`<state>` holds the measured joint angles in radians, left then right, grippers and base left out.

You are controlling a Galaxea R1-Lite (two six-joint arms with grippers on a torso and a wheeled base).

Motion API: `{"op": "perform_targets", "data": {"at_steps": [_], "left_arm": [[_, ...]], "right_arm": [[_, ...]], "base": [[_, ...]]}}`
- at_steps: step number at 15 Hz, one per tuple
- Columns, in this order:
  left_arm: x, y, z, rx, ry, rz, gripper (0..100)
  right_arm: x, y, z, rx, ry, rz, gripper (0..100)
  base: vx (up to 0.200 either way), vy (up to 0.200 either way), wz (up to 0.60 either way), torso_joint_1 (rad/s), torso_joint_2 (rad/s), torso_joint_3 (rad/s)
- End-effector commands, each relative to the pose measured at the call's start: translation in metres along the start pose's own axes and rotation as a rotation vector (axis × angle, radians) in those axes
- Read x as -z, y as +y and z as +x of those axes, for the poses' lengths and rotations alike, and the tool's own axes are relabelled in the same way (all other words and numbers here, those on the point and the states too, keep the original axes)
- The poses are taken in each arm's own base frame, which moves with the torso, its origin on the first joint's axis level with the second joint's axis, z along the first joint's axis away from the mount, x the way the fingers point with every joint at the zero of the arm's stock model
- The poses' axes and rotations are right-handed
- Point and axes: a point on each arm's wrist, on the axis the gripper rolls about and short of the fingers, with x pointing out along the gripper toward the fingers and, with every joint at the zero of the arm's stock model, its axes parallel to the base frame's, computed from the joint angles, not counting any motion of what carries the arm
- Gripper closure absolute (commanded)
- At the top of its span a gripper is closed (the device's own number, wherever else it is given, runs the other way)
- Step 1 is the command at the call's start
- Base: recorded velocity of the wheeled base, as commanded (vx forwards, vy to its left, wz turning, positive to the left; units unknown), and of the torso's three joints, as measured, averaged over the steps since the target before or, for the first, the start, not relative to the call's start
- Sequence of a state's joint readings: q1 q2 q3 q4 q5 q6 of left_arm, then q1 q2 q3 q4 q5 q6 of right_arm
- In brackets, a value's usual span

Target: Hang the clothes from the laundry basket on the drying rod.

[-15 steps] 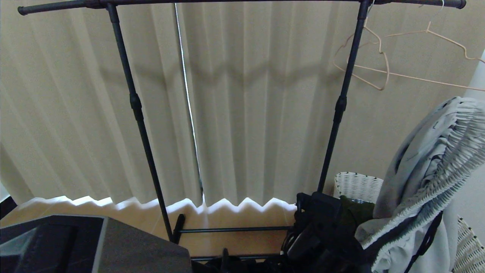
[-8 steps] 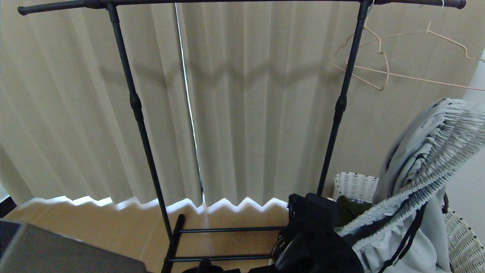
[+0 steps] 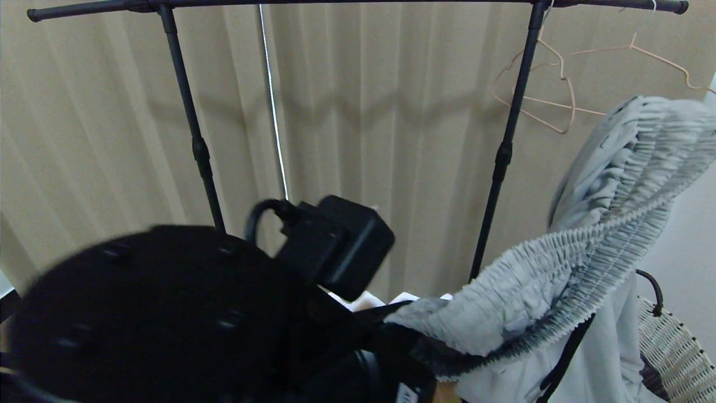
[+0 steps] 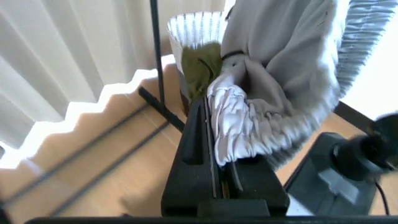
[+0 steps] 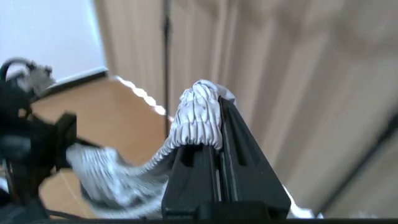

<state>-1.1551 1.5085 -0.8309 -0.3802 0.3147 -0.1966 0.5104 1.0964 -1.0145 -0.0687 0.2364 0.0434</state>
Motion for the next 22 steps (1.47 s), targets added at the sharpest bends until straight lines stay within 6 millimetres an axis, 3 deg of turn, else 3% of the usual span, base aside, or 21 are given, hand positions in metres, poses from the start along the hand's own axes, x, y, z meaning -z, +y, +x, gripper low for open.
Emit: {"op": "perform_targets", "data": {"at_steps": [1,5,6,9,11,13,17,22], "left_arm": [[-0.046,0.027,-0.059,-0.012,-0.168,-0.004,100],[-0.075,0.050,-0.088,-0.112,-0.246,0.029,100],[-0.091,0.056,-0.104,-0.125,-0.288,0.022,100],[-0.114,0.064,-0.131,-0.087,-0.301,0.025,100],[-0.124,0.066,-0.136,-0.096,-0.329,0.023,100],[-0.126,0.069,-0.134,-0.120,-0.329,0.028,100],[-0.122,0.082,-0.105,-0.201,-0.256,0.060,100],[-0.090,0.089,-0.066,-0.225,-0.084,0.064,100]], "right_arm": [[-0.019,0.004,0.016,-0.045,-0.032,-0.008,100],[-0.036,0.003,0.044,-0.063,-0.058,-0.012,100],[-0.045,0.004,0.049,-0.073,-0.080,-0.017,100],[-0.061,0.004,0.057,-0.076,-0.125,-0.026,100],[-0.064,0.003,0.060,-0.075,-0.133,-0.027,100],[-0.060,0.002,0.063,-0.065,-0.117,-0.024,100],[-0.055,0.001,0.066,-0.058,-0.098,-0.020,100],[-0.007,-0.009,0.073,0.046,0.062,0.011,100]], "base": [[0.000,0.000,0.00,0.000,0.00,0.000],[0.000,0.000,0.00,0.000,0.00,0.000],[0.000,0.000,0.00,0.000,0.00,0.000],[0.000,0.000,0.00,0.000,0.00,0.000],[0.000,0.000,0.00,0.000,0.00,0.000],[0.000,0.000,0.00,0.000,0.00,0.000],[0.000,0.000,0.00,0.000,0.00,0.000],[0.000,0.000,0.00,0.000,0.00,0.000]]}}
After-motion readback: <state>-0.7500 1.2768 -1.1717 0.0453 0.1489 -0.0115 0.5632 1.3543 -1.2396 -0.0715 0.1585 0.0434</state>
